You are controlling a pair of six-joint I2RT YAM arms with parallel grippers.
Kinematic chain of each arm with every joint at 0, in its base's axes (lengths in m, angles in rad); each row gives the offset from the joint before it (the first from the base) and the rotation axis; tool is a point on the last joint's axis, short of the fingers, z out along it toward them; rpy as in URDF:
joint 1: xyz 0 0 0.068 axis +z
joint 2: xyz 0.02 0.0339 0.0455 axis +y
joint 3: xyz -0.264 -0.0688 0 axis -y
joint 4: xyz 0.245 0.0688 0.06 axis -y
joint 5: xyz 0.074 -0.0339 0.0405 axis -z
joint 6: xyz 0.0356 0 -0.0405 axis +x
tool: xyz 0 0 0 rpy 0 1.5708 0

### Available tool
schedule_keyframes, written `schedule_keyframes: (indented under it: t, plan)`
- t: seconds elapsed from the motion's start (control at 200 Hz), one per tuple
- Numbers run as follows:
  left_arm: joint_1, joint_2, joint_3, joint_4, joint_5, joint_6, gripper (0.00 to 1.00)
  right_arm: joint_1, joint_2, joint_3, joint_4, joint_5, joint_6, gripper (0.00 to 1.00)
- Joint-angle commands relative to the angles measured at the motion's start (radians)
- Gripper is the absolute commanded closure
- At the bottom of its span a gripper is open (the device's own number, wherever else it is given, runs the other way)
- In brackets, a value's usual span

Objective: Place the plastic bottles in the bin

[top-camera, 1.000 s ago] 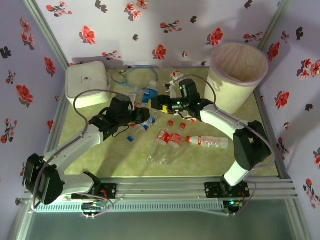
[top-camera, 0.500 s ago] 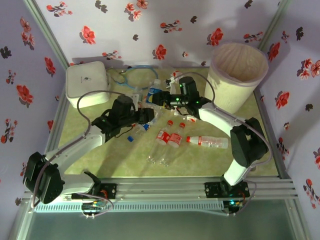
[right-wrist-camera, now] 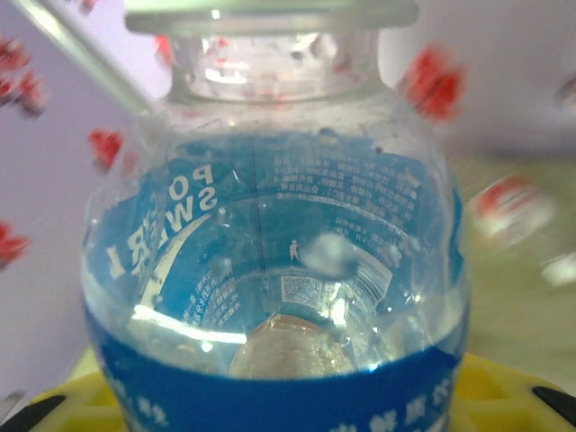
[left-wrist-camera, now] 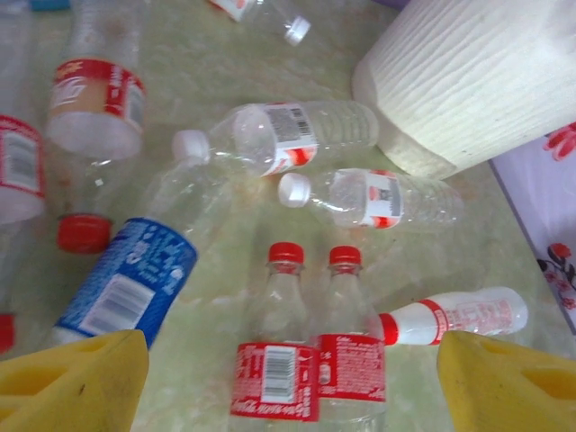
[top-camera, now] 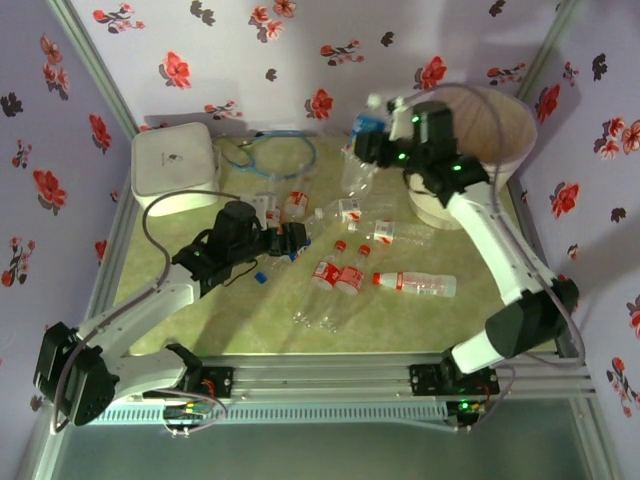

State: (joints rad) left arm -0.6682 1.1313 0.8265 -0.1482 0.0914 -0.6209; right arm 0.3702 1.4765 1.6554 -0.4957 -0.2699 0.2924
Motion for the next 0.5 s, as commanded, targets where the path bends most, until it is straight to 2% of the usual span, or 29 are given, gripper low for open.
schedule_keyframes:
  t: [0.0,0.17,0.3,0.495]
  plan:
    - [0.022,-0.041,-0.025,-0.073,-0.071,0.017,0.16,-0.045,-0.042,0.123,-0.190,0.310,-0.168,0.58]
    - [0.031,-0.055,-0.059,-0.077,-0.084,0.010,0.15,-0.129,-0.033,0.259,-0.219,0.556,-0.241,0.59]
    - [0.031,-0.066,-0.057,-0.117,-0.088,0.024,0.13,-0.209,0.047,0.364,-0.241,0.568,-0.243,0.60]
    - [0.032,-0.095,-0.066,-0.137,-0.107,0.033,0.13,-0.288,0.342,0.726,-0.515,0.576,-0.280,0.58]
